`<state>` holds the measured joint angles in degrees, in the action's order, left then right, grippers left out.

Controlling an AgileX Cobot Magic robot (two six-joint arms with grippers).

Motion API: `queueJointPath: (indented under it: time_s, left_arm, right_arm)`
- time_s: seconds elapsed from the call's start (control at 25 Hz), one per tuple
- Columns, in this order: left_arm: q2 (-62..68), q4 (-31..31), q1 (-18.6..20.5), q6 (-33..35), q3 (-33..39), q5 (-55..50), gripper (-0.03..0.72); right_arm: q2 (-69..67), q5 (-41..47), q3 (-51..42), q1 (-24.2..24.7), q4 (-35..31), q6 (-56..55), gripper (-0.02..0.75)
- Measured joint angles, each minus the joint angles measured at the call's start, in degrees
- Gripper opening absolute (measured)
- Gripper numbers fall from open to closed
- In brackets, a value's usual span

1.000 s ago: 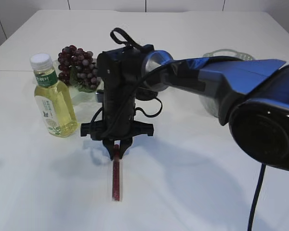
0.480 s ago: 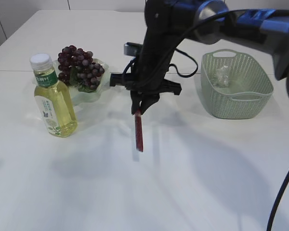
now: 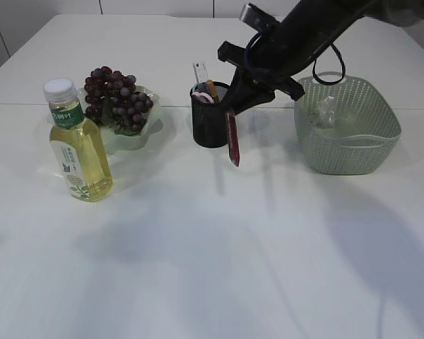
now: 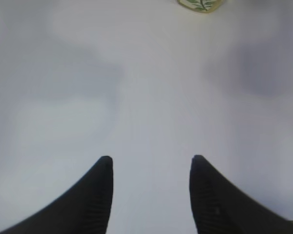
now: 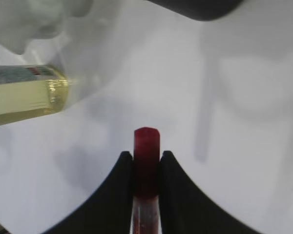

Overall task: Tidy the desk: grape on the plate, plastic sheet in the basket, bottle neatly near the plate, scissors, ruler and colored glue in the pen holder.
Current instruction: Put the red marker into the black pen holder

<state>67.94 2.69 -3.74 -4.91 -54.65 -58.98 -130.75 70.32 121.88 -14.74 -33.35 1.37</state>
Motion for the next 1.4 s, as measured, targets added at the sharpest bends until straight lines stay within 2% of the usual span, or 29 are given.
queueJointPath:
  time_s: [0.16, 0.48, 0.84, 1.0, 1.12, 1.4]
  left_arm:
    - [0.00, 0.00, 0.00, 0.00, 0.00, 0.00, 0.372]
    - [0.00, 0.00, 0.00, 0.00, 0.00, 0.00, 0.372]
    - [0.00, 0.00, 0.00, 0.00, 0.00, -1.63, 0.372]
    - [0.00, 0.00, 0.00, 0.00, 0.00, -1.62, 0.372]
    - [0.00, 0.00, 0.00, 0.00, 0.00, -1.62, 0.372]
    - [0.00, 0.00, 0.00, 0.00, 0.00, -1.84, 0.372]
  right_arm:
    - [0.12, -4.80, 0.00, 2.23, -7.26, 10.67, 0.122]
    - [-0.07, -20.15, 0.00, 3.02, -13.73, 31.01, 0.122]
    - [-2.67, -35.38, 0.00, 3.02, -30.92, 58.31, 0.122]
    - [-4.63, -37.41, 0.00, 3.02, -41.64, 69.33, 0.121]
    - [-6.22, -38.21, 0.00, 3.02, -47.31, 75.98, 0.121]
    - [-6.85, -38.73, 0.00, 3.02, -48.42, 81.21, 0.121]
